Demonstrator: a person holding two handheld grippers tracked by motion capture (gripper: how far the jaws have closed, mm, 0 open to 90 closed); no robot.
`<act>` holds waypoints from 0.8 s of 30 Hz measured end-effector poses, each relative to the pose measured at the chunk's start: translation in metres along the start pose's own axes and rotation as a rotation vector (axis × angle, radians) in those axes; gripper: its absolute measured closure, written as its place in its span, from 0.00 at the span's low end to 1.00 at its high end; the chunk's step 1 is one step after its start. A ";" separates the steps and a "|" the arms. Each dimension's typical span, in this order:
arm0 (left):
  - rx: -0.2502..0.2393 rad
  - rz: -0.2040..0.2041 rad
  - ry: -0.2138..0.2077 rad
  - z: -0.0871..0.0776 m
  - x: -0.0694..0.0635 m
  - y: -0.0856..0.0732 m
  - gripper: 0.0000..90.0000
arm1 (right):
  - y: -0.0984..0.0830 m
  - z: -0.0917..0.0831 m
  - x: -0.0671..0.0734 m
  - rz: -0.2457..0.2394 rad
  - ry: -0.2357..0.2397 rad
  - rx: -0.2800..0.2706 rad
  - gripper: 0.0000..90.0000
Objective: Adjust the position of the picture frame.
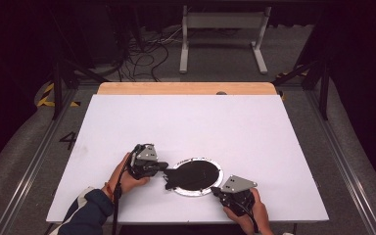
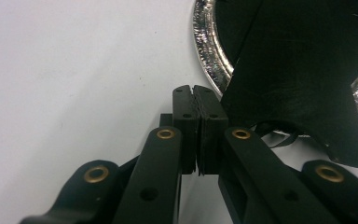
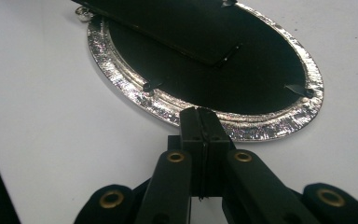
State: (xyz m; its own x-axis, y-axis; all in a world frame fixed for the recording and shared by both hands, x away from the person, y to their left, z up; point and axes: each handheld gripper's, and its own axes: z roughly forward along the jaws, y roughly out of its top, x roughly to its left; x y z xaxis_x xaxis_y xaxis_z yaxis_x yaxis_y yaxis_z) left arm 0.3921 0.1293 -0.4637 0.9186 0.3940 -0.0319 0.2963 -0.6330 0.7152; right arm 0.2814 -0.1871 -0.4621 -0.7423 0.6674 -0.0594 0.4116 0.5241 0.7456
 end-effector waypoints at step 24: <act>0.002 -0.021 -0.023 -0.003 0.003 -0.003 1.00 | 0.021 0.025 -0.030 0.048 0.007 0.005 1.00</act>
State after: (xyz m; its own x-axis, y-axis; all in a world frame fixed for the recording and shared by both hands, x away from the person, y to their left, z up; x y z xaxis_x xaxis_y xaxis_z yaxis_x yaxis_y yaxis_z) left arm 0.3929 0.1343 -0.4642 0.9178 0.3920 -0.0631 0.3164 -0.6261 0.7127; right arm 0.3252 -0.1825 -0.4610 -0.7254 0.6880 -0.0188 0.4494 0.4942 0.7442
